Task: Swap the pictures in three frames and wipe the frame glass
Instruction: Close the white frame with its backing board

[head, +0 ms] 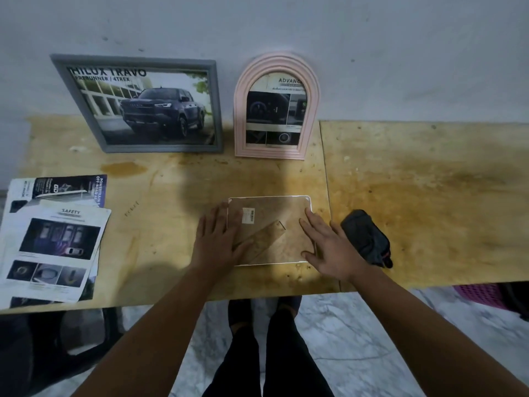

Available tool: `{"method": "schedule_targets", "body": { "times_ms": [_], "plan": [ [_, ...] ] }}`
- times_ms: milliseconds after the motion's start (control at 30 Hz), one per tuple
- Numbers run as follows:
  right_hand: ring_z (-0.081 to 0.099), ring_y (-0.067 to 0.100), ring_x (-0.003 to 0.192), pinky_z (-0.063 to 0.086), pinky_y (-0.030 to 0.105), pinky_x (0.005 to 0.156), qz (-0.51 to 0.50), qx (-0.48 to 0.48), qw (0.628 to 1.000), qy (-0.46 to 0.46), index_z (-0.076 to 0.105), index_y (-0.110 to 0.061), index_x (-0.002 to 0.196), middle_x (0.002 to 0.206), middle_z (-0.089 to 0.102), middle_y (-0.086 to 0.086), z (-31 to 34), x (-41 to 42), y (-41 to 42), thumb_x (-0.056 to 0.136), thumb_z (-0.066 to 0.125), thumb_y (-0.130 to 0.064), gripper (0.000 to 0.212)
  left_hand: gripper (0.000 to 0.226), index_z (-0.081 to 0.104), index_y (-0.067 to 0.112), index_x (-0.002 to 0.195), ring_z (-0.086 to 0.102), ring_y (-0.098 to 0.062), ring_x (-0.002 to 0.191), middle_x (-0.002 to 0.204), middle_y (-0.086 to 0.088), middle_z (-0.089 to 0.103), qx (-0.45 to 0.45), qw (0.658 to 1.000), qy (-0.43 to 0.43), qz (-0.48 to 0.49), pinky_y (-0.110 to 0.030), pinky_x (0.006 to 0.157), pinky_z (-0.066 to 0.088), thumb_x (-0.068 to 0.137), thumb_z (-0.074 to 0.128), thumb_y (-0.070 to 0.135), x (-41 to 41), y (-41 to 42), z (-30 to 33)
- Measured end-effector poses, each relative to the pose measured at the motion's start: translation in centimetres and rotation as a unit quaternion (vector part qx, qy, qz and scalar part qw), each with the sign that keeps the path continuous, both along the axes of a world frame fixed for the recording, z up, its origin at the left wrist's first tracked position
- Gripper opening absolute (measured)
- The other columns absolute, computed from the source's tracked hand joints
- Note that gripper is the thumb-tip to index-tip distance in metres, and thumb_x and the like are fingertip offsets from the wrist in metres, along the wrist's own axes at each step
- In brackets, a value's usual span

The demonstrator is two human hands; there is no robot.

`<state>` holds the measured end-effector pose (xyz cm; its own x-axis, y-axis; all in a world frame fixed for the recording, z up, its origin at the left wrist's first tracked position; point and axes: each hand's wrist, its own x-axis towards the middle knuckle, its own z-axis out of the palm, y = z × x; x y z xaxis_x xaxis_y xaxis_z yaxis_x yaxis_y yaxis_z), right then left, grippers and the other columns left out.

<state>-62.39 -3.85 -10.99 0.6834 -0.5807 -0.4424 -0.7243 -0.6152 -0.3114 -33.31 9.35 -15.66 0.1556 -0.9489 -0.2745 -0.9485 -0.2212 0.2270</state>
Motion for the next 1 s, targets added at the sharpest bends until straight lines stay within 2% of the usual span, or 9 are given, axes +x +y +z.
{"method": "schedule_targets", "body": {
  "times_ms": [100, 233, 367, 500, 733, 833, 900, 933, 1000],
  "plan": [
    [-0.014, 0.012, 0.156, 0.001, 0.049, 0.127, -0.011, 0.027, 1.0, -0.001, 0.001, -0.031, 0.163, 0.167, -0.024, -0.012, -0.1, -0.1, 0.0, 0.099, 0.057, -0.048, 0.088, 0.085, 0.012, 0.028, 0.165, 0.014, -0.039, 0.157, 0.171, -0.015, 0.012, 0.015, 1.0, 0.002, -0.028, -0.061, 0.124, 0.019, 0.096, 0.011, 0.078, 1.0, 1.6, -0.2],
    [-0.017, 0.01, 0.155, -0.002, 0.046, 0.127, -0.014, 0.049, 0.999, 0.002, 0.0, -0.033, 0.163, 0.166, -0.025, -0.013, -0.2, -0.1, -0.5, 0.099, 0.059, -0.047, 0.088, 0.091, -0.002, 0.032, 0.165, -0.016, -0.022, 0.158, 0.172, -0.005, -0.012, 0.011, 0.999, 0.015, -0.048, -0.055, 0.128, 0.003, 0.092, 0.012, 0.086, 1.9, 2.4, -0.8],
    [-0.019, 0.01, 0.154, -0.003, 0.046, 0.126, -0.015, 0.05, 0.999, 0.003, 0.0, -0.033, 0.163, 0.166, -0.025, -0.012, -0.6, 0.1, -0.6, 0.099, 0.059, -0.047, 0.088, 0.095, -0.009, 0.034, 0.164, -0.025, -0.02, 0.156, 0.171, -0.004, -0.019, 0.024, 0.998, 0.018, -0.051, -0.054, 0.128, -0.004, 0.087, 0.004, 0.089, 2.0, 2.2, -0.6],
    [-0.021, 0.009, 0.153, -0.005, 0.045, 0.126, -0.019, 0.054, 0.998, 0.002, -0.001, -0.034, 0.163, 0.165, -0.027, -0.014, -1.1, 0.0, -0.6, 0.098, 0.06, -0.046, 0.089, 0.095, -0.015, 0.037, 0.161, -0.028, -0.021, 0.155, 0.169, -0.002, -0.026, 0.028, 0.998, 0.027, -0.047, -0.053, 0.126, -0.012, 0.084, 0.0, 0.091, 2.0, 2.1, -0.7],
    [-0.021, 0.006, 0.151, -0.007, 0.04, 0.122, -0.031, 0.07, 0.997, 0.02, -0.001, -0.034, 0.163, 0.163, -0.029, -0.017, -0.5, 0.6, -0.6, 0.099, 0.061, -0.041, 0.089, 0.088, -0.003, 0.042, 0.163, -0.009, -0.028, 0.159, 0.173, -0.007, -0.005, 0.013, 0.999, 0.031, -0.037, -0.059, 0.125, 0.003, 0.088, 0.007, 0.089, 1.8, 2.3, -0.8],
    [-0.004, 0.005, 0.153, 0.006, 0.039, 0.125, -0.123, 0.158, 0.979, -0.036, 0.022, -0.03, 0.162, 0.166, -0.011, -0.02, 0.6, 1.6, -0.8, 0.095, 0.069, -0.029, 0.081, 0.099, -0.001, 0.043, 0.162, -0.007, -0.028, 0.16, 0.174, -0.005, -0.005, 0.071, 0.997, 0.024, -0.014, -0.057, 0.126, 0.003, 0.077, 0.008, 0.093, 1.5, 1.4, 0.9],
    [0.02, 0.006, 0.15, 0.028, 0.031, 0.119, -0.253, 0.239, 0.925, -0.153, 0.047, -0.029, 0.152, 0.162, 0.016, -0.02, 1.6, 2.3, -0.7, 0.094, 0.072, -0.024, 0.063, 0.103, 0.012, 0.041, 0.163, 0.006, -0.031, 0.158, 0.173, -0.007, 0.004, 0.083, 0.996, 0.031, 0.01, -0.055, 0.124, 0.015, 0.072, 0.02, 0.09, 1.0, 0.6, 2.6],
    [0.033, 0.01, 0.146, 0.038, 0.032, 0.115, -0.319, 0.245, 0.894, -0.197, 0.054, -0.031, 0.146, 0.159, 0.031, -0.016, 1.9, 2.8, -0.4, 0.093, 0.072, -0.027, 0.056, 0.101, 0.02, 0.039, 0.161, 0.015, -0.033, 0.155, 0.172, -0.008, 0.01, 0.081, 0.996, 0.041, 0.027, -0.053, 0.121, 0.023, 0.073, 0.03, 0.087, 0.7, 0.4, 3.2],
    [0.056, 0.018, 0.13, 0.049, 0.042, 0.107, -0.408, 0.178, 0.867, -0.225, 0.061, -0.029, 0.138, 0.141, 0.058, -0.006, 2.3, 3.0, 1.1, 0.091, 0.068, -0.032, 0.047, 0.09, 0.033, 0.035, 0.157, 0.03, -0.037, 0.147, 0.168, -0.01, 0.02, 0.062, 0.994, 0.067, 0.056, -0.05, 0.113, 0.036, 0.079, 0.053, 0.076, -0.1, 0.7, 4.0]
  ]
}}
